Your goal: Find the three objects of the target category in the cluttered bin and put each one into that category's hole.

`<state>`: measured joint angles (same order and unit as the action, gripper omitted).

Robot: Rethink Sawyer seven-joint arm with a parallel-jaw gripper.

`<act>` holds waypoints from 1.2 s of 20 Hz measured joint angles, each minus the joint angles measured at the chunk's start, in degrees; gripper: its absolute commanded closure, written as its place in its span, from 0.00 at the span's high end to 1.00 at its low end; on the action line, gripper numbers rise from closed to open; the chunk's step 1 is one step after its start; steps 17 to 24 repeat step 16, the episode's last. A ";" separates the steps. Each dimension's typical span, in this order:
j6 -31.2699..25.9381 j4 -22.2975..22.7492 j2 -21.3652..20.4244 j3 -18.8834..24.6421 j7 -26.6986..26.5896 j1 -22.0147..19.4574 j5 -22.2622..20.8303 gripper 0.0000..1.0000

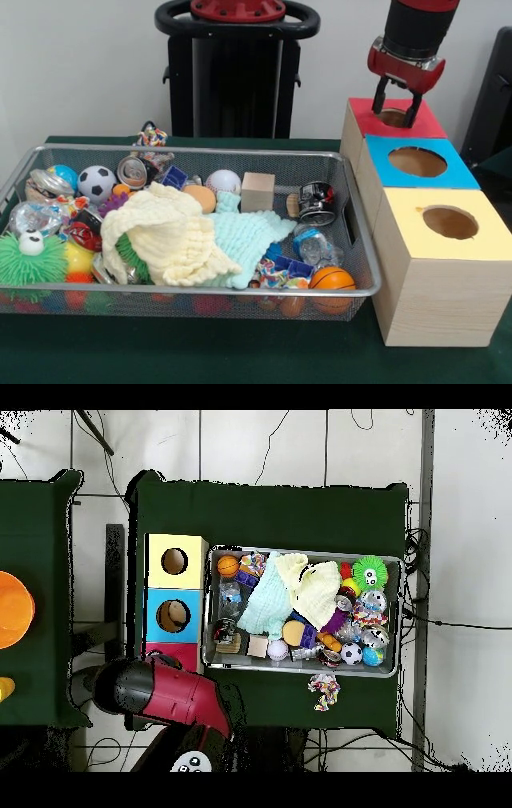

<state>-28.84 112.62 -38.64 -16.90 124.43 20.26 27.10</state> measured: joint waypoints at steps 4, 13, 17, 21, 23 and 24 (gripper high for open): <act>-0.01 -2.08 1.43 -4.27 0.00 3.45 -2.90 1.00; 7.94 -4.79 1.36 -14.38 0.00 7.58 -15.19 1.00; 12.94 -6.37 0.86 -15.74 0.00 4.43 -19.39 0.00; 12.94 -6.37 0.86 -15.74 0.00 4.43 -19.39 0.00; 12.94 -6.37 0.86 -15.74 0.00 4.43 -19.39 0.00; 12.94 -6.37 0.86 -15.74 0.00 4.43 -19.39 0.00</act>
